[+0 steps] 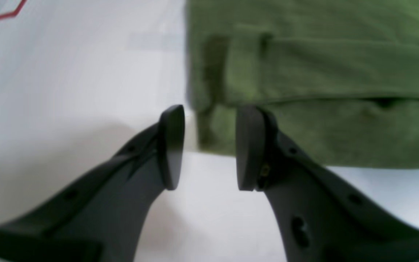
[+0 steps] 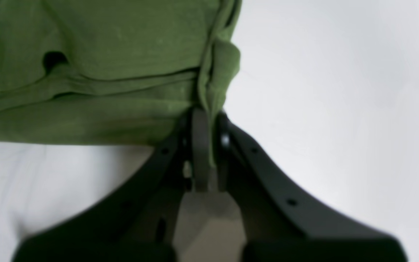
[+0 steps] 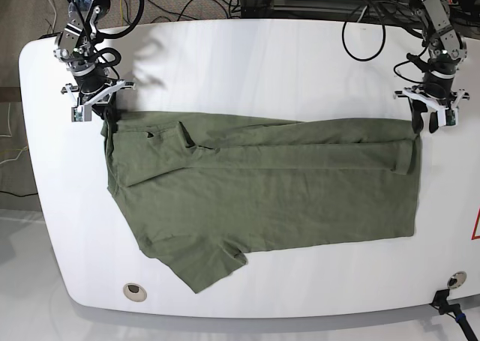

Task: Fold the T-shirt properly
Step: 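Open both grippers and release the folded edge, then grasp the folded edge with both grippers and drag it toward the arms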

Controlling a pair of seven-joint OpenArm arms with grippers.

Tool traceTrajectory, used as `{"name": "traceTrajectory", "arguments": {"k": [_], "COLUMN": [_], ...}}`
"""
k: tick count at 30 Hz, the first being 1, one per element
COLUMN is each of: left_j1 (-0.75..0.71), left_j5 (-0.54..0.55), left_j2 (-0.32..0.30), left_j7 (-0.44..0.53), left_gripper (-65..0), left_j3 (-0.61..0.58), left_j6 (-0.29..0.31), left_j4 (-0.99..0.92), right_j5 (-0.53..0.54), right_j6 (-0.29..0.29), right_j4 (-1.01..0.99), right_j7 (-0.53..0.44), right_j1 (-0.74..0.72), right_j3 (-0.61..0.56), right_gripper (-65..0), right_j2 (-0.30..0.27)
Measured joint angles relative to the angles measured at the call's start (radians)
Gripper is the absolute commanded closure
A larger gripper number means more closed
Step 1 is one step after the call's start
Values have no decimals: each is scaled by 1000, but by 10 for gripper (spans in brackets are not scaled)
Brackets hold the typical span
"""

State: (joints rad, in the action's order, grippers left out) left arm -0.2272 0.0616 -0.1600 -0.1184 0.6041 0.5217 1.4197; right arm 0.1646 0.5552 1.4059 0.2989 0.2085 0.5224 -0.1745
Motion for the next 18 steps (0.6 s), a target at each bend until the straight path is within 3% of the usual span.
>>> {"name": "traceTrajectory", "arguments": {"k": [3, 18], "left_j1": [0, 77], "left_j5": [-2, -5], "left_j2": [0, -2], "left_j7": [0, -3], "left_gripper": [-378, -363], "left_j3": [9, 6], "left_j6": [3, 3], "left_j4": [-15, -161], "right_j5": [0, 0], "right_j6": [0, 0], "right_j4": [0, 0], "right_j7": [0, 0], "right_j1": [0, 0], "right_j3": [0, 0], "right_gripper": [0, 0], "right_j2": [0, 0]}}
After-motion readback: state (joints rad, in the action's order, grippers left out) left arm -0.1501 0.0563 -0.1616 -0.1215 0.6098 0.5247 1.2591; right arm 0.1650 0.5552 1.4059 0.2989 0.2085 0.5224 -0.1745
